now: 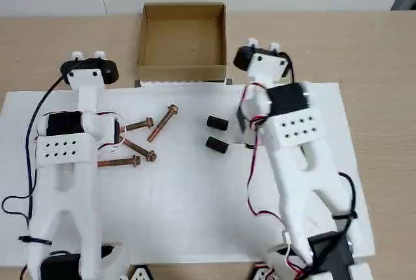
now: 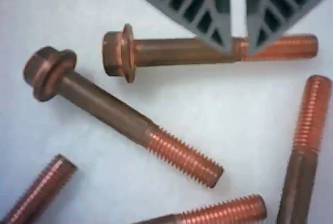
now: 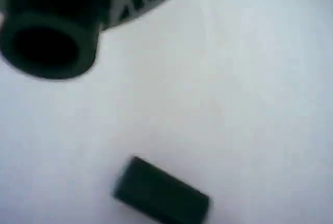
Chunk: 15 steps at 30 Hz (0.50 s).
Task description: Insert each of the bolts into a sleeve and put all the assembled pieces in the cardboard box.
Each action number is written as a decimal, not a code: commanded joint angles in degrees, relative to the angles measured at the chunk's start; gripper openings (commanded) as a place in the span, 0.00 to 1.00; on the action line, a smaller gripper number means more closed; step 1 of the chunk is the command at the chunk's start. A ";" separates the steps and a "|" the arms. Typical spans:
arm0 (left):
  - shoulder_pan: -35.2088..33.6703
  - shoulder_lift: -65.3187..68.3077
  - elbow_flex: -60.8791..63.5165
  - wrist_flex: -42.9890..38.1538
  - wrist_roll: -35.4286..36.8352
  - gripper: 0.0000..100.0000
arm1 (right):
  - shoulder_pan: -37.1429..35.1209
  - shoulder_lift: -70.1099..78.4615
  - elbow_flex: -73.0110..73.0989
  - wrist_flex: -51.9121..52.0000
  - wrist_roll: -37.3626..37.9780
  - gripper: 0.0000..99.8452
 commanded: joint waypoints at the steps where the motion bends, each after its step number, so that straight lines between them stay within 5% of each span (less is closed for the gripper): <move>1: 4.04 -0.26 -0.57 0.09 -4.22 0.01 | 6.37 -2.51 -1.49 1.10 11.34 0.00; 7: 13.01 0.35 -3.91 -1.14 -6.07 0.01 | 12.18 -3.03 5.45 0.75 34.37 0.00; 15: 15.03 21.27 -21.67 1.67 -6.77 0.01 | 12.09 -3.03 9.76 0.40 36.57 0.01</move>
